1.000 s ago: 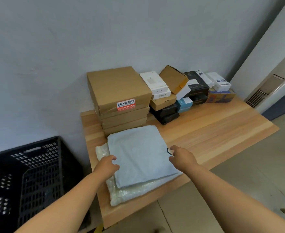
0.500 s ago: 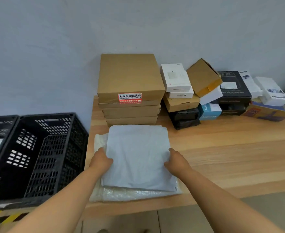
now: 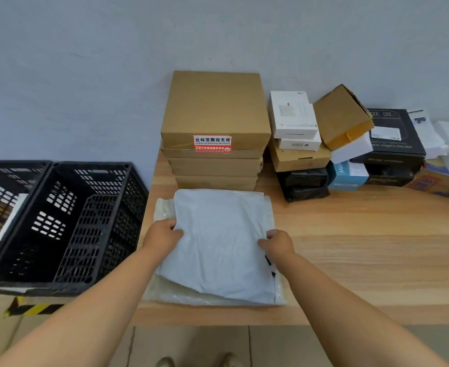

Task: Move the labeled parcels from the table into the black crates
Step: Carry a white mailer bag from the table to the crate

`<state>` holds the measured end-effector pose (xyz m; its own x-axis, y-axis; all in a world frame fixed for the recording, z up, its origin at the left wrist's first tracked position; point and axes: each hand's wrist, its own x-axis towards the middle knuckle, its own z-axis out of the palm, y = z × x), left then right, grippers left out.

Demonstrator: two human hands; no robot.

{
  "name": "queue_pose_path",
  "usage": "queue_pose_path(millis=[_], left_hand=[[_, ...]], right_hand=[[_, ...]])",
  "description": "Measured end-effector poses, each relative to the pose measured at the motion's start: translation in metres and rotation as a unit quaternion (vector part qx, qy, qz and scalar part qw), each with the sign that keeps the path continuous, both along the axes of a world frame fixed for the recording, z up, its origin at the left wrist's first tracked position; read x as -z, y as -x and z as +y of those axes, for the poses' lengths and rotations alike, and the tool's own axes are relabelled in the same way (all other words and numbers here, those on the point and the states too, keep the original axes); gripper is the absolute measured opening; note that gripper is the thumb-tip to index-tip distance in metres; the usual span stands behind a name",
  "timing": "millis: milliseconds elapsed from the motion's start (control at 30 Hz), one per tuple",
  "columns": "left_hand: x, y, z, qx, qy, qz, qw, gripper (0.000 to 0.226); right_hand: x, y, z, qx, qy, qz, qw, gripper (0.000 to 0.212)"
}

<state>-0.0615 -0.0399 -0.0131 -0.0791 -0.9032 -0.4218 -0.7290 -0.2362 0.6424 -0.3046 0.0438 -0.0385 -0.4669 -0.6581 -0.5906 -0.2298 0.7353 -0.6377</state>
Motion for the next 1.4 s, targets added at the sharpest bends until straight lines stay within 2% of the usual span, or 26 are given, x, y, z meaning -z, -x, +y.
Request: queue_pose_path(millis=[100,267,433,600,733,800,1100,1267,1400], left_hand=[[-0.010,-0.004,0.002,0.004,0.001,0.011,1.000,0.035],[-0.031,-0.023,0.004,0.005,0.006,0.058,0.998,0.013],[-0.064,-0.049,0.006,-0.001,0.035,0.111,0.993,0.013],[-0.100,-0.079,0.007,-0.036,0.078,0.148,0.985,0.009],[-0.129,-0.101,0.006,-0.071,0.117,0.175,0.975,0.012],[-0.147,-0.109,0.004,-0.076,0.144,0.184,0.969,0.011],[-0.227,-0.136,-0.008,-0.079,0.227,0.282,0.929,0.008],[-0.263,-0.143,-0.014,-0.068,0.263,0.282,0.920,0.013],[-0.288,-0.145,-0.020,-0.056,0.249,0.293,0.921,0.007]], right_hand=[[-0.006,-0.008,0.002,0.006,-0.011,-0.007,1.000,0.044],[-0.023,-0.022,0.008,0.012,-0.001,-0.010,1.000,0.045],[-0.054,-0.041,0.013,0.028,0.040,-0.022,0.999,0.047],[-0.096,-0.068,0.015,0.052,0.108,-0.053,0.991,0.033],[-0.137,-0.091,0.010,0.054,0.165,-0.085,0.981,0.009],[-0.158,-0.099,0.006,0.045,0.194,-0.083,0.977,0.007],[-0.244,-0.115,-0.006,0.057,0.328,-0.135,0.933,0.014],[-0.282,-0.115,-0.006,0.079,0.395,-0.160,0.901,0.016],[-0.305,-0.112,-0.006,0.085,0.420,-0.205,0.880,0.016]])
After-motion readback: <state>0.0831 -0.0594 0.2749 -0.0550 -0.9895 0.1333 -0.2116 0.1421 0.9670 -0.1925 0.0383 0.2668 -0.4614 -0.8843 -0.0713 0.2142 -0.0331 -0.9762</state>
